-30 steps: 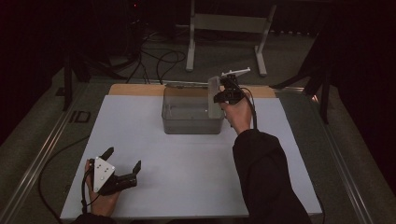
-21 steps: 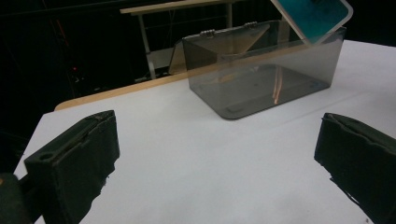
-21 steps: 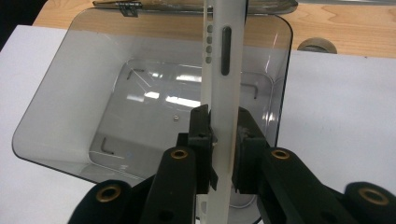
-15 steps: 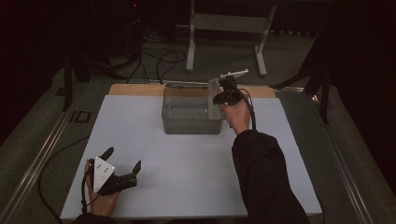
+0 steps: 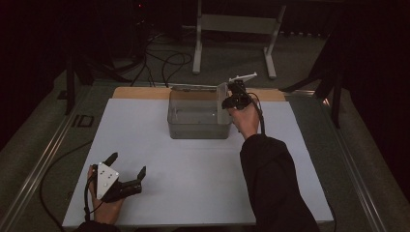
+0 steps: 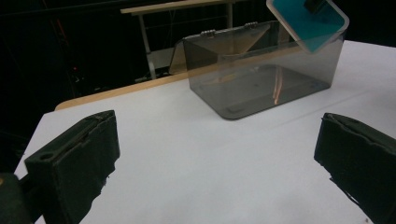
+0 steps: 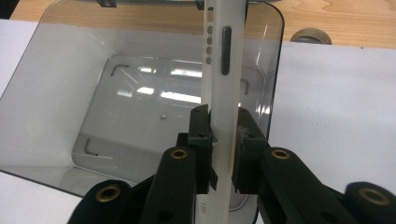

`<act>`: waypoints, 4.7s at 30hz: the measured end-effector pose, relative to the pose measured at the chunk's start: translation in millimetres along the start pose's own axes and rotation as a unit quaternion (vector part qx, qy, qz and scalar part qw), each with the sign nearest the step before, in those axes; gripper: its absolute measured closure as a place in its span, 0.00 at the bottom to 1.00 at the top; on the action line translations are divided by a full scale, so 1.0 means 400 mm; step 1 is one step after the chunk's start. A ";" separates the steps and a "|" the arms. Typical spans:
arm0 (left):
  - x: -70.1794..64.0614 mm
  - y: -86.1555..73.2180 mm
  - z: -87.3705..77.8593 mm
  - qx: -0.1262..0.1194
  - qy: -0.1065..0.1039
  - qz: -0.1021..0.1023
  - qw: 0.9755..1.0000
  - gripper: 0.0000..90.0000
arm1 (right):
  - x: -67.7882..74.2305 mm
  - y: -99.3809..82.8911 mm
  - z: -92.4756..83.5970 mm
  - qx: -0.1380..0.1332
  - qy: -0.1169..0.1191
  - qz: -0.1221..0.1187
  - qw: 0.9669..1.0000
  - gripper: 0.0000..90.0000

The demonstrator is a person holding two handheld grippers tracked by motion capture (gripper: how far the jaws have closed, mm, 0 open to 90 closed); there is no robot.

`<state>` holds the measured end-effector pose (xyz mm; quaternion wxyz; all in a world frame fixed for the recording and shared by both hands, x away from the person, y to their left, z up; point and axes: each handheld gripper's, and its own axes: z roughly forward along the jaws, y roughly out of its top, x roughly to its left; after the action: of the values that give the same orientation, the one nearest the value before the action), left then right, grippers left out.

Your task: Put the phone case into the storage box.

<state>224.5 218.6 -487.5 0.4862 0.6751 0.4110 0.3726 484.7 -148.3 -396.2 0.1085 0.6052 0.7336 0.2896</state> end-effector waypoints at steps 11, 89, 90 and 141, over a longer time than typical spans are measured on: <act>0.000 0.000 -0.001 -0.001 0.000 -0.001 1.000 0.01 | -0.011 0.002 0.016 0.004 -0.003 0.008 1.000 0.89; 0.003 0.000 -0.002 -0.003 0.002 -0.004 1.000 0.01 | -0.014 -0.021 0.117 0.042 -0.037 0.041 0.998 0.89; 0.003 0.000 -0.002 -0.003 0.002 -0.004 1.000 0.01 | -0.014 -0.021 0.117 0.042 -0.037 0.041 0.998 0.89; 0.003 0.001 -0.003 -0.003 0.004 -0.005 1.000 0.01 | 0.006 -0.024 0.122 0.037 -0.078 0.047 0.995 0.90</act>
<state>223.8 220.0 -486.8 0.4885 0.6703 0.4147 0.3743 500.9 -132.6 -440.6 0.1291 0.6634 0.7036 0.2194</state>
